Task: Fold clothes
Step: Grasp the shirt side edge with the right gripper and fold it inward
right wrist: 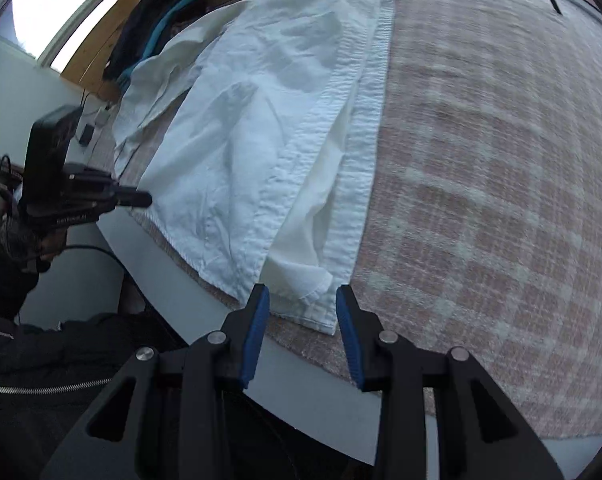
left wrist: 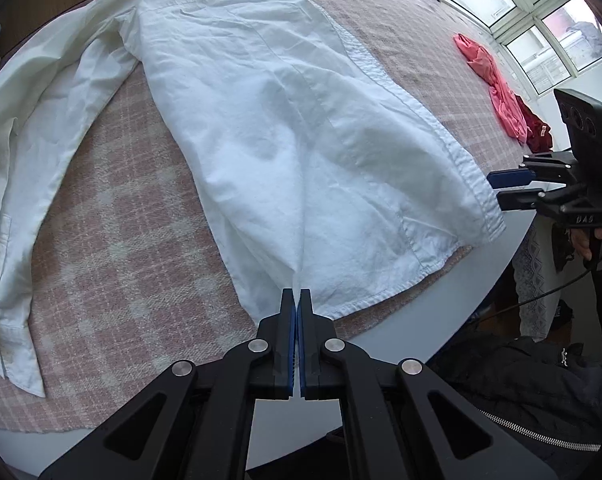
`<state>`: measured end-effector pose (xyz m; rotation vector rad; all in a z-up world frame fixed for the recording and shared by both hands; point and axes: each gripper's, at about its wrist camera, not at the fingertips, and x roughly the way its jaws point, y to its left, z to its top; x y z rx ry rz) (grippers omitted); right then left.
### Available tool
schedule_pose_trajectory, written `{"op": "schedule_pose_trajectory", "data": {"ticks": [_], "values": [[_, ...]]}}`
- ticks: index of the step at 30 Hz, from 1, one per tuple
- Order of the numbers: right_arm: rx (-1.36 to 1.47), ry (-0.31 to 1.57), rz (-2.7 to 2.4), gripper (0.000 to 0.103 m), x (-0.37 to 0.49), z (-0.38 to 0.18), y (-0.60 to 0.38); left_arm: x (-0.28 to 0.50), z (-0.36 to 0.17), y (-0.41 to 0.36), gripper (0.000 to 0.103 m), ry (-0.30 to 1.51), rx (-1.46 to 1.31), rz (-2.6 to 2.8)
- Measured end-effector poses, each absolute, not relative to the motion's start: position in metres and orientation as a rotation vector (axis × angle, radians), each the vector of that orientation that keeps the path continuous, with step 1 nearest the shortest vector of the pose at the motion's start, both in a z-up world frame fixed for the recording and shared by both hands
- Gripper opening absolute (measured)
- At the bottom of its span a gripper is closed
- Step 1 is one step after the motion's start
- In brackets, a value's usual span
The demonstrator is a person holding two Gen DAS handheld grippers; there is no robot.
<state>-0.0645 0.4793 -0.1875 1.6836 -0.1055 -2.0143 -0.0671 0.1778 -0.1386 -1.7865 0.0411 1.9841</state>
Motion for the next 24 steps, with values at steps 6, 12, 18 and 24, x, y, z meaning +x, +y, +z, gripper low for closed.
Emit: {"op": "schedule_pose_trajectory", "data": {"ticks": [6, 12, 18, 24], "values": [[1.714, 0.127, -1.984, 0.035, -0.075, -0.216, 0.457, -0.067, -0.13, 0.161, 0.0, 0.052, -1.778, 1.984], [1.668, -0.156, -1.929, 0.004, -0.083, -0.193, 0.459, -0.076, -0.104, 0.146, 0.0, 0.009, -1.718, 1.997], [1.56, -0.61, -1.874, 0.004, -0.078, -0.148, 0.477, -0.085, -0.061, 0.16, 0.0, 0.016, -1.585, 2.082], [1.945, -0.519, -1.972, 0.013, -0.054, -0.216, 0.498, -0.087, -0.116, 0.192, 0.0, 0.044, -1.669, 2.02]]}}
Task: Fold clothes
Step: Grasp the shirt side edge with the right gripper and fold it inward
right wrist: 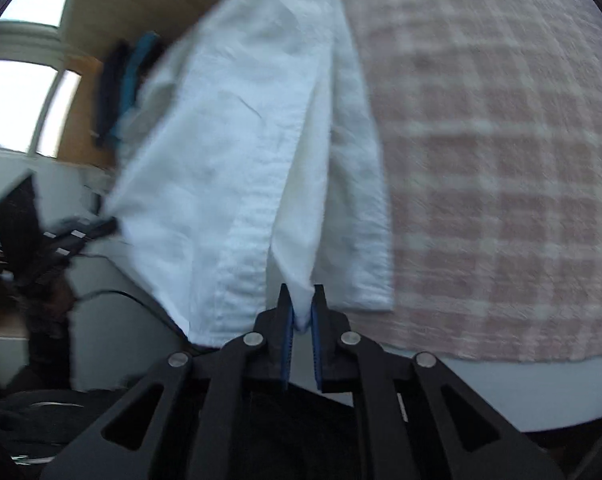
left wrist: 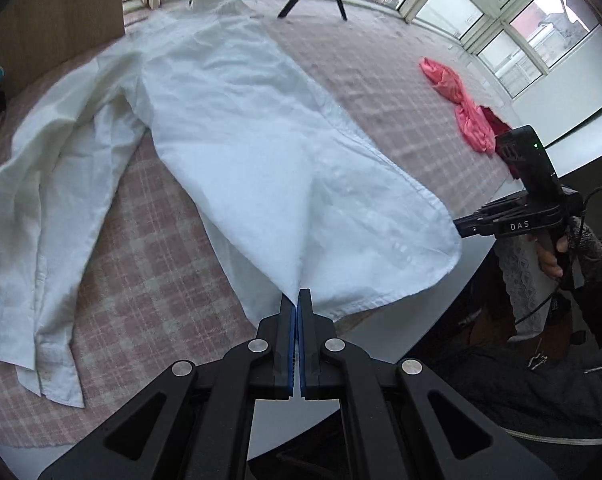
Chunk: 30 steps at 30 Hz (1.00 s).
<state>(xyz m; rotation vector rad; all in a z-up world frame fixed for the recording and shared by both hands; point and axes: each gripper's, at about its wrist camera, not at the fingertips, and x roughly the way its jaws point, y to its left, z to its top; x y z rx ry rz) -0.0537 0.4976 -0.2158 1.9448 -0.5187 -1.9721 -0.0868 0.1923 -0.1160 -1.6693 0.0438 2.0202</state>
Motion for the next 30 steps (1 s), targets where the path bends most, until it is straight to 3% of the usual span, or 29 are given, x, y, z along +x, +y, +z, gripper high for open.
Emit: {"op": "schedule_pose_trajectory", "data": {"ticks": [2, 5, 9, 12, 19, 20, 23, 24, 26, 30], "values": [[2.035, -0.406, -1.995, 0.013, -0.047, -0.228, 0.502, -0.087, -0.137, 0.204, 0.0, 0.042, -1.713, 1.999], [1.953, -0.31, -2.126, 0.013, -0.048, -0.203, 0.505, -0.087, -0.157, 0.211, 0.0, 0.027, -1.752, 1.978], [1.782, -0.311, -2.107, 0.042, -0.056, -0.181, 0.486, -0.085, -0.154, 0.209, 0.0, 0.023, -1.738, 1.985], [1.787, -0.242, -2.057, 0.042, -0.067, -0.191, 0.469, -0.083, -0.153, 0.211, 0.0, 0.031, -1.736, 1.982], [1.814, -0.372, -1.995, 0.041, -0.102, -0.214, 0.459, -0.082, -0.155, 0.212, 0.0, 0.04, -1.744, 1.989], [1.811, -0.381, -1.991, 0.04, -0.105, -0.215, 0.459, -0.082, -0.154, 0.212, 0.0, 0.043, -1.743, 1.993], [1.788, -0.372, -2.003, 0.016, -0.109, -0.211, 0.461, -0.08, -0.151, 0.212, 0.001, 0.064, -1.738, 2.008], [1.77, -0.376, -2.002, 0.013, -0.109, -0.208, 0.461, -0.08, -0.149, 0.212, 0.001, 0.073, -1.735, 2.012], [1.739, -0.38, -1.998, 0.007, -0.108, -0.203, 0.46, -0.079, -0.147, 0.213, 0.001, 0.089, -1.732, 2.019], [1.707, -0.387, -2.001, 0.006, -0.104, -0.189, 0.459, -0.079, -0.14, 0.212, 0.001, 0.094, -1.725, 2.022]]}}
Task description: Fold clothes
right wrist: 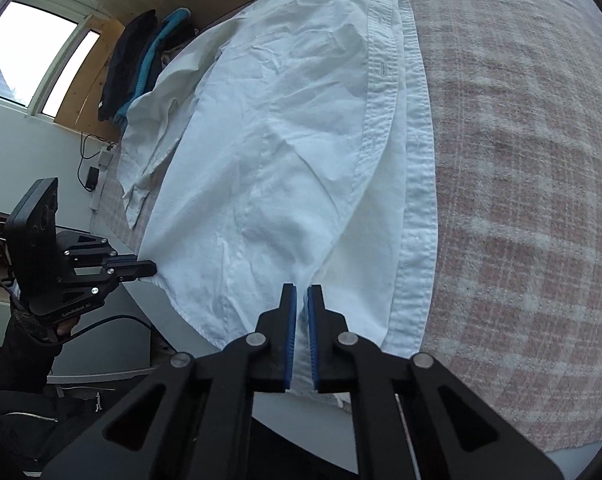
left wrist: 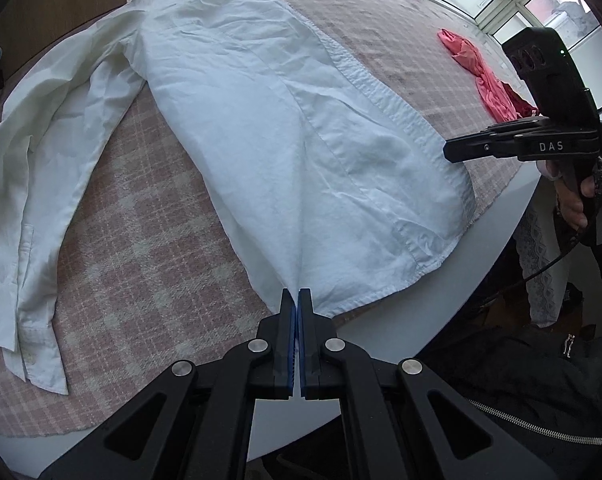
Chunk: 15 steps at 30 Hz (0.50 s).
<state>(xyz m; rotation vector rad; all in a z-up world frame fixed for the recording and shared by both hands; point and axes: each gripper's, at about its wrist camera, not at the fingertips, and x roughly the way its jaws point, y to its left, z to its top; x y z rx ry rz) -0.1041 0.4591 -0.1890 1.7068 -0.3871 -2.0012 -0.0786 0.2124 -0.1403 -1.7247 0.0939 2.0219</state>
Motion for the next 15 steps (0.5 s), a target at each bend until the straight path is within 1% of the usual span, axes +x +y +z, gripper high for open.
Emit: {"op": "schedule_pose_trajectory", "data": {"ticks": [5, 7, 12, 15], "values": [[1.668, -0.351, -2.078, 0.006, -0.108, -0.154, 0.481, -0.083, -0.118, 0.217, 0.001, 0.075, -1.677, 2.044], [1.678, -0.347, -2.12, 0.006, -0.113, -0.148, 0.494, -0.082, -0.114, 0.224, 0.001, 0.091, -1.655, 2.039], [1.781, -0.333, -2.052, 0.007, -0.112, -0.176, 0.502, -0.081, -0.118, 0.223, 0.001, 0.111, -1.68, 2.042], [1.814, -0.159, -2.071, 0.007, -0.105, -0.198, 0.486, -0.082, -0.122, 0.214, 0.001, 0.117, -1.714, 2.056]]}}
